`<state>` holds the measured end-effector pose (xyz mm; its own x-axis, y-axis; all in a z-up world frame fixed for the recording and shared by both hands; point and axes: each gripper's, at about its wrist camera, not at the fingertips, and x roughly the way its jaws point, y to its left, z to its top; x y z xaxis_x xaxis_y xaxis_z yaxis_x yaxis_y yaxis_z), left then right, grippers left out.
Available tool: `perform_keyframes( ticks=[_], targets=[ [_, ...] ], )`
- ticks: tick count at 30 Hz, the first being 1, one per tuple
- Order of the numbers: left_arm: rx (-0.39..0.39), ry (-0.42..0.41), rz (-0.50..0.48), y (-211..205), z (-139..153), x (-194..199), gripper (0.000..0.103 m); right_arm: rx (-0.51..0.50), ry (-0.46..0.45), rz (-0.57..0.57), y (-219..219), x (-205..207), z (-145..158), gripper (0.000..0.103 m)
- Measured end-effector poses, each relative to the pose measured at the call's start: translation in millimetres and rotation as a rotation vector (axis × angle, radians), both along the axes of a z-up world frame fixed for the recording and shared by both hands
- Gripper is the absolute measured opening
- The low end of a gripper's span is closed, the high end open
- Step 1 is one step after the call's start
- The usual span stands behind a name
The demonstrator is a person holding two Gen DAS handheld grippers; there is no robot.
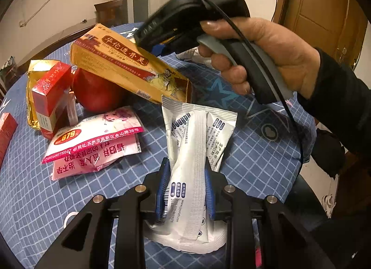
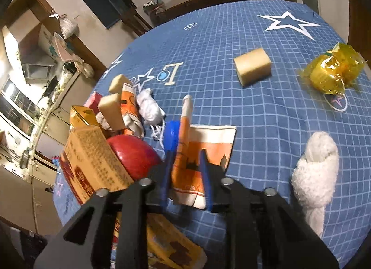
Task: Collect trash
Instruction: 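Grasp the white sachet packets with the left tool while the right tool grasps the orange-and-white wrapper, then carry the sachets and orange wrapper over the bin with both tools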
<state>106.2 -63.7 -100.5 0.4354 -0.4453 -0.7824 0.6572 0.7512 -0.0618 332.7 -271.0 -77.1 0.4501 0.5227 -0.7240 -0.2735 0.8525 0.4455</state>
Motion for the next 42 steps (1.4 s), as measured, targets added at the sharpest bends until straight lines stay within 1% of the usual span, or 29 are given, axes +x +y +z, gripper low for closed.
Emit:
perform_keyframes(
  ticks=[3,7,10,13,14,15,18,20,22,25,28,33,42],
  targets=[
    [0.000,-0.013,0.020,2.5,-0.3,-2.7,0.029,-0.014,-0.036,0.000,-0.9,-6.6,5.7,0.006],
    [0.007,-0.056,0.068,2.0,0.0,-9.9,0.028,-0.035,-0.132,-0.030,-5.1,-23.3,21.3,0.005],
    [-0.012,-0.086,0.111,6.6,6.6,-12.3,0.028,-0.059,-0.202,-0.071,-10.6,-35.2,34.1,0.005],
    [-0.044,-0.122,0.149,13.9,21.1,-13.9,0.028,-0.076,-0.279,-0.122,-20.4,-54.5,50.0,0.005],
    [-0.059,-0.135,0.172,17.6,28.1,-13.2,0.028,-0.090,-0.319,-0.141,-25.1,-66.8,58.7,0.006],
    [-0.072,-0.145,0.191,20.6,33.5,-12.2,0.028,-0.095,-0.339,-0.150,-26.7,-73.0,63.7,0.006],
    [-0.118,-0.173,0.281,31.9,49.7,-7.0,0.028,-0.119,-0.424,-0.190,-35.7,-106.0,82.0,0.006],
    [-0.148,-0.193,0.338,37.6,61.9,-2.3,0.028,-0.140,-0.468,-0.217,-41.2,-127.1,88.9,0.006],
    [-0.172,-0.208,0.366,36.2,72.3,1.8,0.028,-0.161,-0.497,-0.239,-44.4,-144.5,91.4,0.006],
    [-0.192,-0.238,0.375,16.4,88.2,4.8,0.028,-0.199,-0.533,-0.272,-53.9,-175.3,93.6,0.006],
    [-0.210,-0.250,0.351,-10.2,97.5,3.6,0.028,-0.219,-0.545,-0.301,-65.4,-191.2,95.6,0.006],
    [-0.245,-0.259,0.291,-64.6,114.1,3.6,0.028,-0.245,-0.564,-0.381,-98.8,-212.0,103.8,0.006],
    [-0.274,-0.266,0.162,-171.9,134.8,1.8,0.028,-0.298,-0.579,-0.525,-165.8,-243.1,117.6,0.006]
  ],
)
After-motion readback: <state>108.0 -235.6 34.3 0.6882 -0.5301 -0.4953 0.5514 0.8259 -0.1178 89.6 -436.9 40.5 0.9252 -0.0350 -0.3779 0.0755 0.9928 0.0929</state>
